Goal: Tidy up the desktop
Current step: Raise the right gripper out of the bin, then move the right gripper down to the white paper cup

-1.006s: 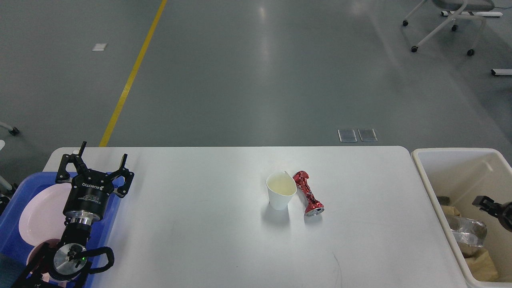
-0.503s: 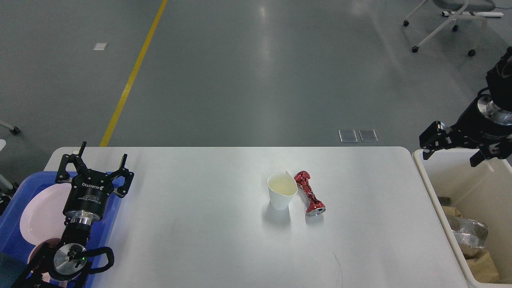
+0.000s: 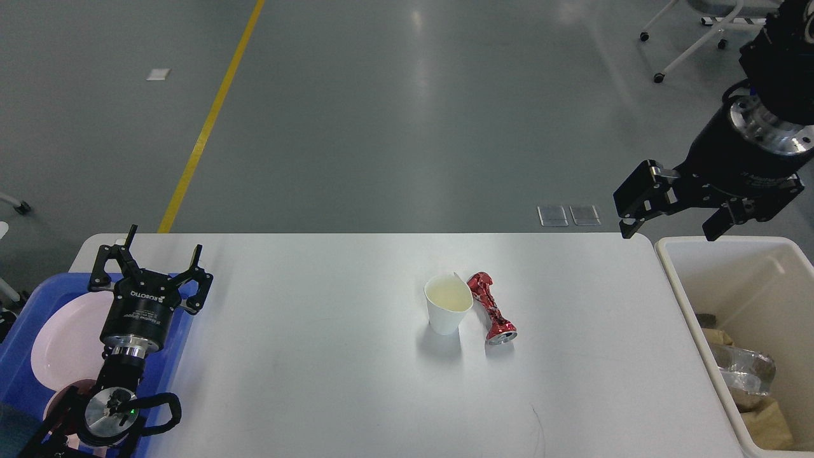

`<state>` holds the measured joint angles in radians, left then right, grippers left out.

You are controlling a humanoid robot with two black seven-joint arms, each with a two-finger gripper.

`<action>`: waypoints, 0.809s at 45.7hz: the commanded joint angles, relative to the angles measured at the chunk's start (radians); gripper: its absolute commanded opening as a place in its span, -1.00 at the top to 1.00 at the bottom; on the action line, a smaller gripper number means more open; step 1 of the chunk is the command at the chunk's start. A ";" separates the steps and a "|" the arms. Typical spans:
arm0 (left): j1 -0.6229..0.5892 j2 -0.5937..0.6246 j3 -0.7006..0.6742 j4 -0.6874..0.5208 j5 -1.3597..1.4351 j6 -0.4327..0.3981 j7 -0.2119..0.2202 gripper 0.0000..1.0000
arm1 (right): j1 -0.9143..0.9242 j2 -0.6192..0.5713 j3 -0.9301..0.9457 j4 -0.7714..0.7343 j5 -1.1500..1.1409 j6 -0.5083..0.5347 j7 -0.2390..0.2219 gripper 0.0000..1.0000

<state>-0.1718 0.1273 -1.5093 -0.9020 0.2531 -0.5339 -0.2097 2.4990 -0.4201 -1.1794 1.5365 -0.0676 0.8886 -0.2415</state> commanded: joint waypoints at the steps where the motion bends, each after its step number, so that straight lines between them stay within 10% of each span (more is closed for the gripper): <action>1: 0.000 0.000 0.000 0.000 0.000 0.000 0.000 -0.93 | 0.173 0.050 0.012 0.134 0.035 0.003 -0.010 -1.00; 37: 0.000 0.000 0.000 0.000 0.000 -0.001 0.001 -0.93 | 0.123 0.136 0.046 0.113 0.101 -0.141 -0.008 -1.00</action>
<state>-0.1718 0.1273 -1.5093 -0.9020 0.2531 -0.5348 -0.2100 2.6908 -0.2955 -1.1591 1.6877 0.0317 0.8132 -0.2502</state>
